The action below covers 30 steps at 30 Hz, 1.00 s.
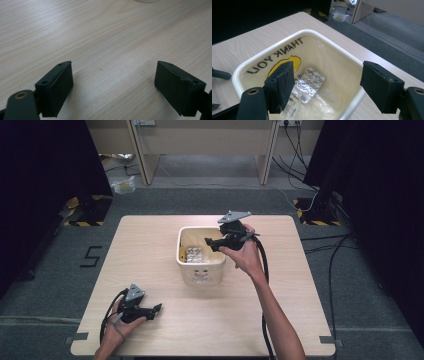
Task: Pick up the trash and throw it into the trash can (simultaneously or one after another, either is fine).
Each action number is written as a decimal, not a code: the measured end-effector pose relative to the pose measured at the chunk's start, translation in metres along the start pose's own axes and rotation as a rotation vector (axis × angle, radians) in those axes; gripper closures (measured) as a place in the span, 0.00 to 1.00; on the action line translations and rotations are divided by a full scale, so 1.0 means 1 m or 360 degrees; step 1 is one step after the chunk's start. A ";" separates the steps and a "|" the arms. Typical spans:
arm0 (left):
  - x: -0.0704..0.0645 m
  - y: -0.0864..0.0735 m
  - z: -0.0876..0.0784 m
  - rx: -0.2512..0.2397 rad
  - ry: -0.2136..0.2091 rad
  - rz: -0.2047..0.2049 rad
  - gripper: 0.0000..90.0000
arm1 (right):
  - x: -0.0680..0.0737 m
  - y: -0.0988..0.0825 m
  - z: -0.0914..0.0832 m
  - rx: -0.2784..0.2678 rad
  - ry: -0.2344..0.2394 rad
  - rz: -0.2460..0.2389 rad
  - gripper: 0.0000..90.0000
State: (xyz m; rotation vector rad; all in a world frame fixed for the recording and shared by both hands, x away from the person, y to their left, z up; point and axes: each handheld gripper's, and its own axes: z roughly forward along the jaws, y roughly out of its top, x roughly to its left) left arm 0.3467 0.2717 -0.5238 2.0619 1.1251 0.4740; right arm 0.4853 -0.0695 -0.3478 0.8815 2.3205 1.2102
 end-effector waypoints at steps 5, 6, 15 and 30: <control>0.000 0.000 0.000 0.0000 0.0000 0.0000 0.16 | -0.005 -0.004 -0.010 -0.0045 -0.0024 0.0032 0.20; 0.000 0.000 0.000 0.0000 0.0000 0.0000 0.16 | -0.005 -0.005 -0.011 -0.0049 -0.0031 0.0036 0.20; 0.000 0.000 0.000 -0.0001 0.0000 -0.0001 0.16 | -0.009 -0.013 -0.031 -0.0095 -0.0071 0.0045 0.20; 0.000 0.000 0.000 0.0000 0.0000 0.0000 0.16 | -0.015 -0.026 -0.050 -0.0116 -0.0121 0.0051 0.20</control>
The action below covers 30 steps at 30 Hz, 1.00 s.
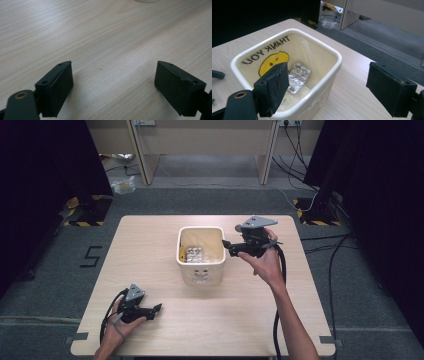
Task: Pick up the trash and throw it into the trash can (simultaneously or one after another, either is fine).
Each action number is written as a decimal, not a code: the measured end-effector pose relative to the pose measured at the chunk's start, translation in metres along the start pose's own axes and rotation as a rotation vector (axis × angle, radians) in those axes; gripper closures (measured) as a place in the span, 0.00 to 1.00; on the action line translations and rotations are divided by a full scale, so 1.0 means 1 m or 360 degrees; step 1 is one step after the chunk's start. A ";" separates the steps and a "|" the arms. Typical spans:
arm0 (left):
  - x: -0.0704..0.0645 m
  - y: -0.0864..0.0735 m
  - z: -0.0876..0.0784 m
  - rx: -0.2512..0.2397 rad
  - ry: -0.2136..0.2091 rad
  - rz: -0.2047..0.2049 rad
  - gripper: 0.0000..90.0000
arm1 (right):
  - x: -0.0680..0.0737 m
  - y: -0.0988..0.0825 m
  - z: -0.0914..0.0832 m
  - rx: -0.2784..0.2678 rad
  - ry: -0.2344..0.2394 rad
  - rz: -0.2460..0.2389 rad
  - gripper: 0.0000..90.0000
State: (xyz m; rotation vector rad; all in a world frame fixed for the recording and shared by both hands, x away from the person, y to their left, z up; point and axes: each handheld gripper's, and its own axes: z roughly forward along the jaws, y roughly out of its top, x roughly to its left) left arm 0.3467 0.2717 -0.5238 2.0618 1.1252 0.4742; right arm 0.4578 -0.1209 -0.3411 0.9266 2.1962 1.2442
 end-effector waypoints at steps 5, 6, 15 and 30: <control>0.000 0.000 0.000 0.0000 0.0000 0.0000 0.16 | -0.004 -0.005 -0.003 0.0001 -0.0015 0.0006 0.20; 0.000 0.000 0.000 0.0000 0.0000 0.0001 0.16 | -0.005 -0.006 -0.004 0.0002 -0.0018 0.0008 0.20; 0.000 0.000 0.000 -0.0001 0.0000 0.0000 0.16 | -0.014 -0.017 -0.012 -0.0009 -0.0053 0.0031 0.21; 0.000 0.000 0.000 0.0000 0.0000 0.0002 0.16 | -0.023 -0.037 -0.024 -0.0013 -0.0087 0.0054 0.21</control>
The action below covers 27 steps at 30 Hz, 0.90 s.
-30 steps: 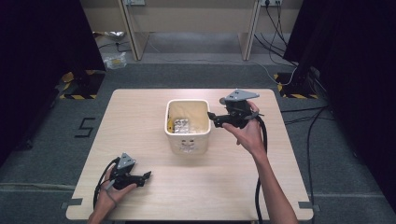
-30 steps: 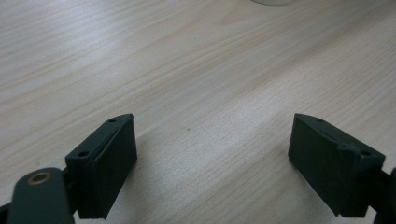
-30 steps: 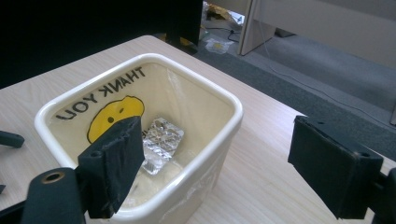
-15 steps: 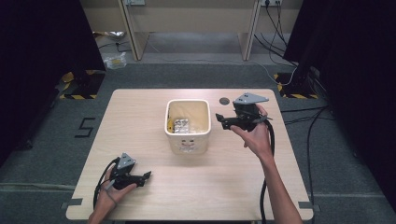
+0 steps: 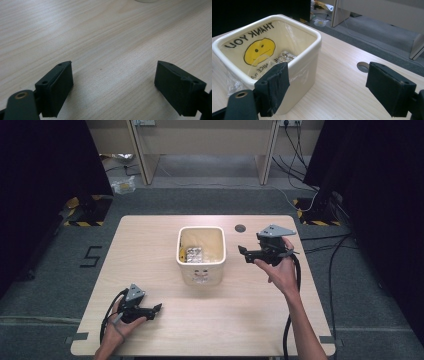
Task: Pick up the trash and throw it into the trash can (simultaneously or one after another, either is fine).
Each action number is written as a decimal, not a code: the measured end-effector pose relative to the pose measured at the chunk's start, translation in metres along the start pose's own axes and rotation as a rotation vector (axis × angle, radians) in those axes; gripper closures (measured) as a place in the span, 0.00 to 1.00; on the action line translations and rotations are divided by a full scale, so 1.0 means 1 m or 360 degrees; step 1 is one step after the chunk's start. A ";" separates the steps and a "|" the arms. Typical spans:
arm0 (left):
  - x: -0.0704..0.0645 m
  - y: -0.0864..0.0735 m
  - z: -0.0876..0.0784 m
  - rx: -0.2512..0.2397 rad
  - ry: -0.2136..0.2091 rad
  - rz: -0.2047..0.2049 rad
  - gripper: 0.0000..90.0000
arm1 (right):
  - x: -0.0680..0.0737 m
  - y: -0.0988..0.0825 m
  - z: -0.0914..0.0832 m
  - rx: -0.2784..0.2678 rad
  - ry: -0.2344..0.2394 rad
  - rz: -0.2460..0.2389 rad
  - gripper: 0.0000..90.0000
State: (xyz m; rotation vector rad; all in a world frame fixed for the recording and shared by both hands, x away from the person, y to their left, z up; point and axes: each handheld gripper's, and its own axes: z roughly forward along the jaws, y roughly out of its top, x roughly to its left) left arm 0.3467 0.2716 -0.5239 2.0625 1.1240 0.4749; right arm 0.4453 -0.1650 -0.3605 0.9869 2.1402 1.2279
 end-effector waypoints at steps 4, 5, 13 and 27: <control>0.000 0.000 0.000 -0.0001 0.0000 -0.0001 0.16 | 0.000 -0.006 -0.004 -0.0002 -0.0002 -0.0007 0.21; 0.000 0.000 0.000 -0.0001 0.0000 0.0000 0.16 | 0.000 -0.007 -0.005 0.0002 -0.0007 -0.0001 0.21; 0.000 0.000 0.000 0.0000 0.0000 0.0000 0.16 | 0.000 -0.020 -0.012 0.0013 -0.0007 0.0000 0.21; 0.000 0.000 0.000 0.0000 0.0000 0.0001 0.16 | 0.009 -0.040 -0.019 0.0031 -0.0034 -0.0031 0.21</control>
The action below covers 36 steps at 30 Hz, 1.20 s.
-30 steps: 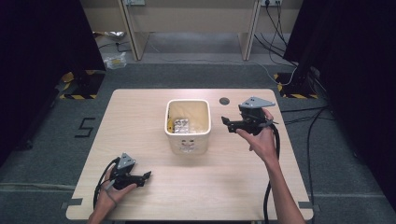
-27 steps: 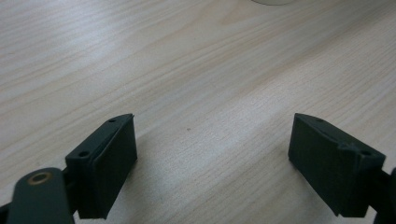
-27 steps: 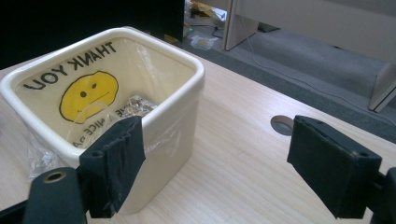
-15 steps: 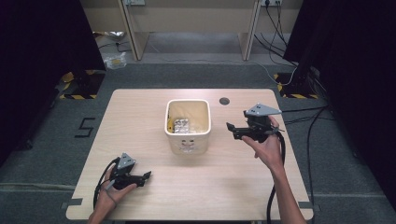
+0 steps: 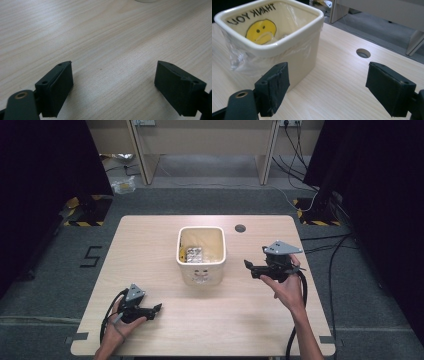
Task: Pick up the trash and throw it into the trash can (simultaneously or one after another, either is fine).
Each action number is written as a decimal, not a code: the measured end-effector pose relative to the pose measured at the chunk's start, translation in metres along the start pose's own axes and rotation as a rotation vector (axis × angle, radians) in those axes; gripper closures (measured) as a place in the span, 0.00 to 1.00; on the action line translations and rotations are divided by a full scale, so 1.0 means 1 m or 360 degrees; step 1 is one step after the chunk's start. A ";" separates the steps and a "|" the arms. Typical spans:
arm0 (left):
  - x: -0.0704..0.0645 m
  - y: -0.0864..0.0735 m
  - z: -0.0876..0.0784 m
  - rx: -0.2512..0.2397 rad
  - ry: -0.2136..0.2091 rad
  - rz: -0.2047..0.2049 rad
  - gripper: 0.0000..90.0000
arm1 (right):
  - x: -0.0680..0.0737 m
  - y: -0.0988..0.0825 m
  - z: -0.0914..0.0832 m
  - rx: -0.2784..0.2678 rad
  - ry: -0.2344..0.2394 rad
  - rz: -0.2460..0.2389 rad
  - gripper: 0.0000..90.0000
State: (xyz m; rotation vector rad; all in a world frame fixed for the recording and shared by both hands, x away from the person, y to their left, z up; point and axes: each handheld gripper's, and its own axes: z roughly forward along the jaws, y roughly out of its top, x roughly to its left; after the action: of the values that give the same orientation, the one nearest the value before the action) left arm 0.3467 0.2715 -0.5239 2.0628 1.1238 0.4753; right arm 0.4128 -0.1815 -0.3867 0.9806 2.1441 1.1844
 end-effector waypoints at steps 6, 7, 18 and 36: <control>0.000 0.000 0.000 0.0000 0.0000 -0.0001 0.16 | 0.008 -0.001 -0.005 -0.0011 -0.0012 -0.0040 0.21; 0.000 0.000 0.000 -0.0001 0.0000 -0.0001 0.16 | 0.010 0.000 -0.005 -0.0012 -0.0015 -0.0057 0.21; 0.000 0.000 0.000 0.0000 0.0000 0.0000 0.16 | 0.024 -0.009 -0.010 0.0025 -0.0022 -0.0121 0.21; 0.000 0.000 0.000 0.0000 0.0000 0.0000 0.16 | 0.027 -0.047 -0.004 0.0117 0.0053 -0.0024 0.21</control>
State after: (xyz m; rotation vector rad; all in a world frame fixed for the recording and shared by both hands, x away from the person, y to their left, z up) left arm 0.3467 0.2715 -0.5239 2.0631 1.1237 0.4753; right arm 0.3769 -0.1789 -0.4278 0.9805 2.2315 1.1295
